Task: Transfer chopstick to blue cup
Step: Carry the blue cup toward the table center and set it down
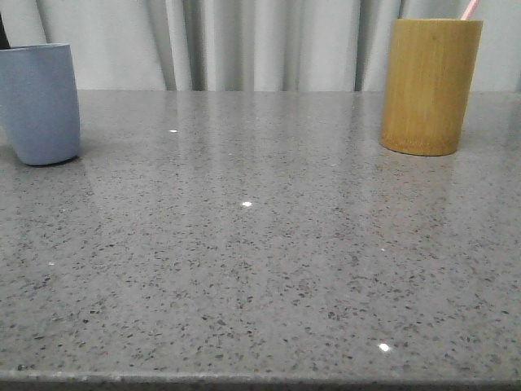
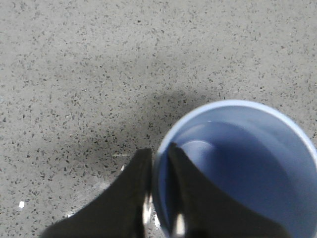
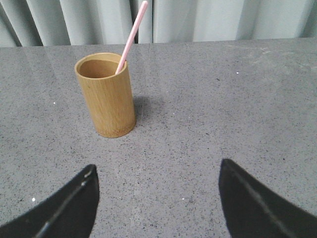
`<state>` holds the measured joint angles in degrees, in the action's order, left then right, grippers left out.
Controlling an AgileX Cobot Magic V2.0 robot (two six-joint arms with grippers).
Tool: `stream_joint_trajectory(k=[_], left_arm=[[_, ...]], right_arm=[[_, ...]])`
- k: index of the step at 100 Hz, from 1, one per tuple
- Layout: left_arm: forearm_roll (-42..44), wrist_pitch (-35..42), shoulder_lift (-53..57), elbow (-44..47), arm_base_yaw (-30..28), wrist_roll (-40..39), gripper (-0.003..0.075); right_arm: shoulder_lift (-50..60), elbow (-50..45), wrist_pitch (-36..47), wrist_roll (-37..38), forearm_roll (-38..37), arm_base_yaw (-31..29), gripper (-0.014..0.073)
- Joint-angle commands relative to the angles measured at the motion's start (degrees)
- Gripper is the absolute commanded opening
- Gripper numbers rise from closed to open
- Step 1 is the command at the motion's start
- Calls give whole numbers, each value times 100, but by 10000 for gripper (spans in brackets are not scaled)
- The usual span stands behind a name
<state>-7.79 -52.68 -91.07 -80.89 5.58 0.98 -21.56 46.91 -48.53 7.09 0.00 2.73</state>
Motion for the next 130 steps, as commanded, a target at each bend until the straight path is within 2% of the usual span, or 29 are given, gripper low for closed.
stream_joint_trajectory(k=[1, 26, 51, 95, 130], left_arm=[[-177, 202, 203, -201, -21, -12, -19], [-750, -219, 203, -631, 89, 282, -19], [-687, -295, 79, -1423, 915, 282, -19], [-235, -638, -1246, -2875, 2057, 229, -19], [-198, -590, -1621, -2948, 2274, 229, -19]], right_arm=[[-110, 172, 433, -12, 0, -45, 519], [-110, 172, 433, -12, 0, -45, 519], [-110, 172, 433, -12, 0, -45, 519], [-110, 172, 433, -12, 0, -45, 519], [-110, 172, 433, -12, 0, -45, 519]])
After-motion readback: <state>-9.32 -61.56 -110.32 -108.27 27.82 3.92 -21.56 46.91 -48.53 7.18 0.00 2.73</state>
